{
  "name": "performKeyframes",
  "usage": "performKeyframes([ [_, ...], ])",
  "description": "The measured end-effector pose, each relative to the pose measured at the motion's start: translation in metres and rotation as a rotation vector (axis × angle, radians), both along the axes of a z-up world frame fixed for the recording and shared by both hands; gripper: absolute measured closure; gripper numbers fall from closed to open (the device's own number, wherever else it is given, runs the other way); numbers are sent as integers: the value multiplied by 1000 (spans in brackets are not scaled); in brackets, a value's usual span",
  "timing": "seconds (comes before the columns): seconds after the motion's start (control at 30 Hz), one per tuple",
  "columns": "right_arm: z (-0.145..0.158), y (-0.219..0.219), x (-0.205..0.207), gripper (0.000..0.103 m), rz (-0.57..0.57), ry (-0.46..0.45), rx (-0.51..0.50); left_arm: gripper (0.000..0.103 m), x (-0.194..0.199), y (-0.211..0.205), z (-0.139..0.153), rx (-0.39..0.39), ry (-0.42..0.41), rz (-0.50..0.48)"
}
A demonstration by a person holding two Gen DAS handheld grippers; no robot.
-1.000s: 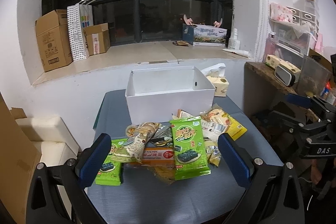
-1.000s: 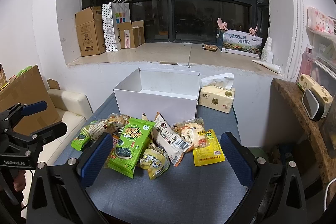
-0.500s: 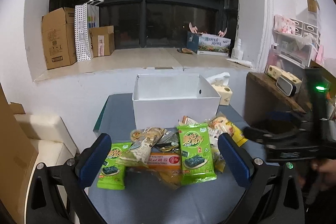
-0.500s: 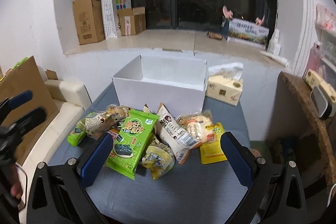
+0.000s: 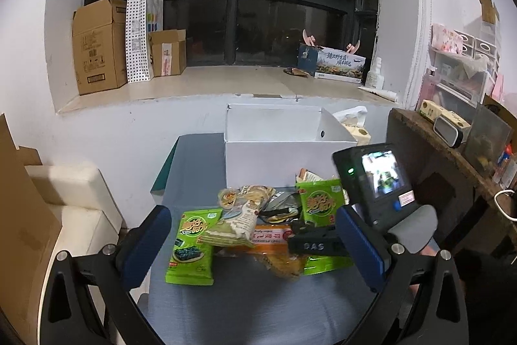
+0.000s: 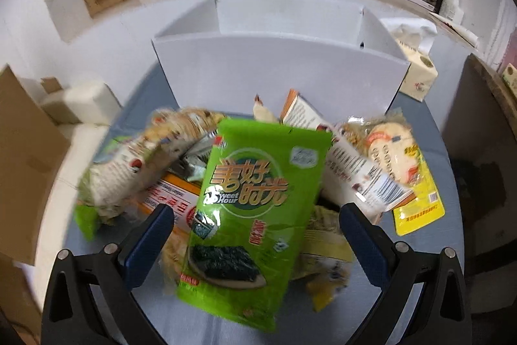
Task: Organize snacks
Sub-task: 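Grasp the green seaweed packet from the pile with the right gripper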
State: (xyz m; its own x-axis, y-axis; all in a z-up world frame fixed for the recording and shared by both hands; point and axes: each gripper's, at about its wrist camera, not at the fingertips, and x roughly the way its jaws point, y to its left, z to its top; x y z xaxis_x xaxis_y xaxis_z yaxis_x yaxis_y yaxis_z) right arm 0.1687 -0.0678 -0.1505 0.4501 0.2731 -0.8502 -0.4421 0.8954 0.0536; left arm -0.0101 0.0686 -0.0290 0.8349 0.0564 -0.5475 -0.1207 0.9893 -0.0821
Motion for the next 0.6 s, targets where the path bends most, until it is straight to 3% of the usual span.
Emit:
performKeyframes([
  [0.07,-8,6,-1,1,11,12,-20,0,3,6,-6,-24,15,9],
  [0.13,-9,8,-5,28,20,-10,-35,0,6,12,-10,-50,29,20],
  [0.37,2,-14,-7,28,31,29,79,0,14,17,-23,-64,63,22],
  [0.6,47,-58,-22,28,41,-44,217,0,29,15,-30,-54,101,-29],
])
